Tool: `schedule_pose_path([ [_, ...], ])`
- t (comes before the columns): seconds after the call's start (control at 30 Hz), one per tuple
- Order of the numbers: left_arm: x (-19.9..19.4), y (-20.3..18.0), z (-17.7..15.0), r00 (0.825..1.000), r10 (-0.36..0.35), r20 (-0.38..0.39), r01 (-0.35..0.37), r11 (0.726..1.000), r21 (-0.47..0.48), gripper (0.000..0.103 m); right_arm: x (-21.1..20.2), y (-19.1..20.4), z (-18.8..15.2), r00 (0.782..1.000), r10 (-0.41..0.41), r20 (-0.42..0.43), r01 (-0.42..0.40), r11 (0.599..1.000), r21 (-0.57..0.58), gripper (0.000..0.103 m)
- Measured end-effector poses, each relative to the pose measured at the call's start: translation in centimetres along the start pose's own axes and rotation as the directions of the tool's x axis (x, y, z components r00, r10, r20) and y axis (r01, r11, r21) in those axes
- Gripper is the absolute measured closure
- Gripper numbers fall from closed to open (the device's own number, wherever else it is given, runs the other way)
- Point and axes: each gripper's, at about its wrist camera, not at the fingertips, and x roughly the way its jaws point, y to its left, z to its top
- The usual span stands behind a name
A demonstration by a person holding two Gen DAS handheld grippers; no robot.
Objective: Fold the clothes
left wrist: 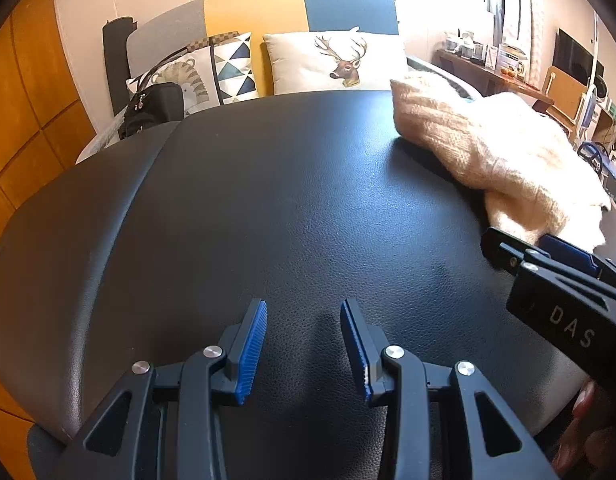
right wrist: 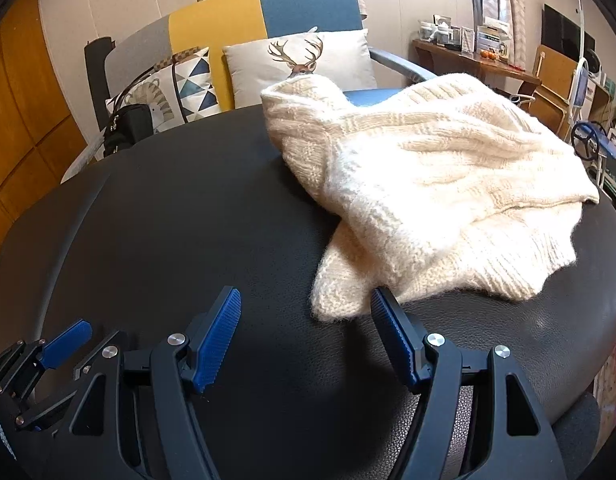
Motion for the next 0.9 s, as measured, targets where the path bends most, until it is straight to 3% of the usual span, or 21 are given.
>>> schedule_pose_path([
  [0.37, 0.4, -1.3, 0.2, 1.0, 0.017, -0.011, -0.017, 0.999, 0.033, 0.064, 0.0, -1.0, 0.2, 1.0, -0.003, 0.001, 0.003, 1.0, 0.023, 0.032],
  [0.9, 1.1, -1.6, 0.8, 0.997, 0.045, -0.055, -0.043, 0.999, 0.029, 0.064, -0.6, -8.1, 3.3, 0.99, -0.135, 0.035, 0.127, 0.977, 0.171, 0.027],
])
